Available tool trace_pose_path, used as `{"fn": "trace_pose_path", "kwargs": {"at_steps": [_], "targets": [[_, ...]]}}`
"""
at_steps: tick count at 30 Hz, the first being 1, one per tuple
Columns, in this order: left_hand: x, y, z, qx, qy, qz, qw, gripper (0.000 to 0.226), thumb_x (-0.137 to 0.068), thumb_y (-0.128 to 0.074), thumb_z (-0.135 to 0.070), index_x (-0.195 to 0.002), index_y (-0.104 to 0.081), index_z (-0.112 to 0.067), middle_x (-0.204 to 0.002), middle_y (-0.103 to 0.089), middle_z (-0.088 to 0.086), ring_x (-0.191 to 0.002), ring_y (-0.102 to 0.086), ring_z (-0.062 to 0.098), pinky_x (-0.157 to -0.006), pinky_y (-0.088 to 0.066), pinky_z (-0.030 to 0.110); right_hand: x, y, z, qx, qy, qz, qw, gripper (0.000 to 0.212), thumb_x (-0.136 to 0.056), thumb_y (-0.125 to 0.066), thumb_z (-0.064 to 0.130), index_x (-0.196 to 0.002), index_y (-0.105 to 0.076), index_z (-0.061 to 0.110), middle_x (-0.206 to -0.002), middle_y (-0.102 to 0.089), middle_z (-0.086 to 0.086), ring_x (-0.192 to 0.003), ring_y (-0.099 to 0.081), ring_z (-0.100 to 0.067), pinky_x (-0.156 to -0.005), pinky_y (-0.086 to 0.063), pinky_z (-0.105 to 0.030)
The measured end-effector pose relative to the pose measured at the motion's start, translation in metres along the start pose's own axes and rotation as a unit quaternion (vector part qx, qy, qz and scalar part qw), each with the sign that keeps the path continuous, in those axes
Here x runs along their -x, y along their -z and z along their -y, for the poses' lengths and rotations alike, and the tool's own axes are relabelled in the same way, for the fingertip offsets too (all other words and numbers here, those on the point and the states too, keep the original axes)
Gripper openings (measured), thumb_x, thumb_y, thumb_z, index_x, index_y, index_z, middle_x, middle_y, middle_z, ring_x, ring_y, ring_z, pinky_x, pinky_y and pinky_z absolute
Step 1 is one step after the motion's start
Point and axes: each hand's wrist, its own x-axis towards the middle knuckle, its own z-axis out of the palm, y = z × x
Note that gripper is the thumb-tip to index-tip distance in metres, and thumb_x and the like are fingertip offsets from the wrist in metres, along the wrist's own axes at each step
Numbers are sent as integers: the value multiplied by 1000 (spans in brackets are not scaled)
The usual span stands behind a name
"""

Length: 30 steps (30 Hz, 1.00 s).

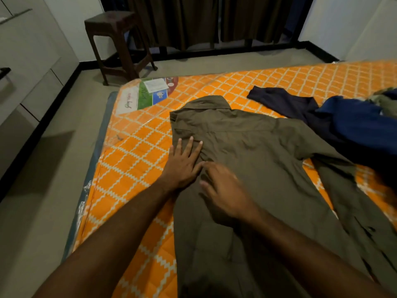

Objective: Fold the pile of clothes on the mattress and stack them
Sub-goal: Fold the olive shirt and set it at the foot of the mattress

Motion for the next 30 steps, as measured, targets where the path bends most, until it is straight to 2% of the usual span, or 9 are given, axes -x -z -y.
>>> {"fn": "trace_pose_path", "kwargs": {"at_steps": [2, 5, 7, 10, 15, 19, 22, 25, 30], "targets": [[-2, 4, -2, 11, 20, 32, 999, 74, -94, -3, -69, -160, 3, -35, -168, 5, 6, -153, 4, 40, -120, -6, 60, 24, -12, 2, 157, 6, 74, 985, 77, -97, -26, 66, -159, -26, 19, -167, -20, -4, -155, -13, -24, -123, 1, -54], [2, 28, -9, 48, 53, 106, 992, 66, -103, -15, -60, -161, 0, -31, -168, 8, 8, -154, 6, 36, -120, 2, 60, 28, 6, -9, 232, -55, 84, 968, 80, -93, -11, 72, -161, -13, 30, -170, -1, -1, -156, 4, -28, -116, 16, -62], [21, 47, -21, 101, 56, 84, 990, 60, -106, -20, -51, -160, -20, -24, -168, -9, 11, -154, -8, 32, -121, -2, 60, 33, 29, -16, 175, -110, 66, 976, 76, -94, -16, 66, -160, -19, 27, -170, -5, -2, -156, -2, -27, -120, 8, -57], [73, 70, -60, 189, -4, -35, 981, 59, -104, -29, -53, -152, -39, -21, -161, -32, 5, -149, -27, 20, -121, -12, 53, 64, 60, -35, 81, -182, 15, 980, 63, -102, -43, 49, -156, -31, 18, -166, -18, -7, -152, -18, -28, -123, -16, -48], [136, 64, -129, 78, -105, 77, 988, 103, -79, 2, -85, -160, -17, -24, -168, -8, 4, -155, -8, 24, -121, -7, 55, 140, 105, -76, 95, -312, 10, 945, 68, -97, -56, 47, -150, -33, 10, -153, -32, -16, -140, -33, -39, -115, -32, -48], [154, 34, -145, 12, -97, 111, 989, 111, -69, 20, -83, -161, -2, -24, -168, 7, 7, -154, 9, 31, -121, -3, 59, 195, 124, -80, 107, -357, 71, 925, 72, -90, -65, 51, -145, -37, 13, -146, -37, -15, -136, -36, -38, -113, -35, -49], [156, 30, -154, -2, -66, 93, 993, 122, -62, 33, -83, -161, -5, -24, -168, 5, 7, -154, 6, 31, -121, -5, 59, 222, 129, -79, 82, -383, 53, 919, 79, -84, -71, 52, -146, -36, 17, -149, -31, -14, -139, -32, -38, -113, -34, -49], [163, 41, -168, 1, -57, 83, 995, 107, -76, 15, -81, -160, -15, -21, -169, -1, 6, -155, 1, 30, -119, -6, 62, 240, 133, -77, 101, -405, 31, 908, 88, -81, -73, 56, -148, -32, 17, -157, -22, -14, -142, -28, -39, -113, -34, -54], [161, 46, -196, -36, -155, 8, 987, 62, -97, -27, -54, -141, -52, -17, -166, -21, 8, -153, -18, 28, -118, -14, 65, 246, 140, -77, -9, -382, 26, 924, 80, -69, -88, 41, -133, -49, 13, -135, -57, -12, -121, -57, -32, -99, -49, -43]]}}
